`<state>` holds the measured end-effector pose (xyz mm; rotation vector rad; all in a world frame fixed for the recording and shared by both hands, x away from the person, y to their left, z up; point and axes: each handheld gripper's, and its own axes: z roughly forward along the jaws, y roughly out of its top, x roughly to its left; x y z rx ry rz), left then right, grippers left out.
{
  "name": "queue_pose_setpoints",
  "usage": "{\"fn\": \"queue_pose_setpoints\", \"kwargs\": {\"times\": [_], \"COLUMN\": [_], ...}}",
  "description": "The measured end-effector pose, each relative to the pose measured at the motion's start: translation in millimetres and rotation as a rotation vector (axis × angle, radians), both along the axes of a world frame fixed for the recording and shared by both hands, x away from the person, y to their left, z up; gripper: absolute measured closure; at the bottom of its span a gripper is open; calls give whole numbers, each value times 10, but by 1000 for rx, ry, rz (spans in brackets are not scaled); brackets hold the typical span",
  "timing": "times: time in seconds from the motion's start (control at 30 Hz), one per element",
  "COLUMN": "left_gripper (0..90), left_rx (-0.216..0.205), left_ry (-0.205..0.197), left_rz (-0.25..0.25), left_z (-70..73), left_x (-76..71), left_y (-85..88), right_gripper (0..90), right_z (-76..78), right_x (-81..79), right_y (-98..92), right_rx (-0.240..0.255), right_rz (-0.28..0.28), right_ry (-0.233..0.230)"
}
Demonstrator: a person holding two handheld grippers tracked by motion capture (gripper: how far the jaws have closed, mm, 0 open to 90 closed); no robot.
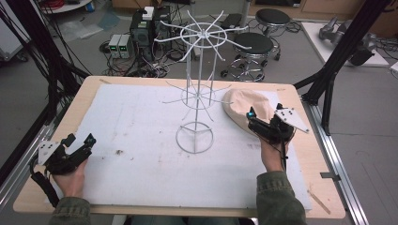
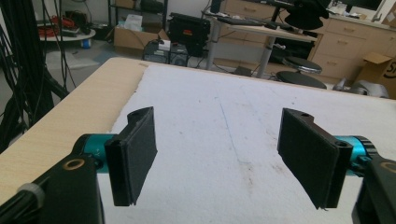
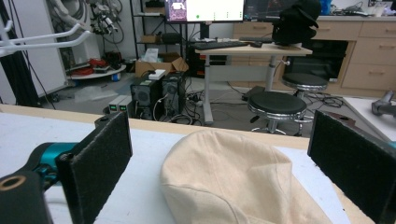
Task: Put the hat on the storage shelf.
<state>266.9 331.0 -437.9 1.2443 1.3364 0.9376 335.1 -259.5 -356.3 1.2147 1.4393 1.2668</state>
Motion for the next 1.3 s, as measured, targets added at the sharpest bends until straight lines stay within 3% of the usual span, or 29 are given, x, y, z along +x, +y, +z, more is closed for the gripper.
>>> {"fn": "queue_pose_setpoints", "kwargs": {"times": [0.6,0.9,1.3], "left_gripper": [283,283,283], "left_rx": [-2,4,4], "left_ry": [2,-10,-9], "left_rz": [-7,-31,-32], "left_z": [0,7,2], "left_x": [5,25,35], "left_y": [-8,-66,-51], "right_gripper": [54,55,55], "right_z": [48,-1,35], "right_x": [323,586,923], "right_y": [52,101,171], "right_rx": [26,11,-5], "right_rz": [37,66,59], "right_ry": [66,147,204]}}
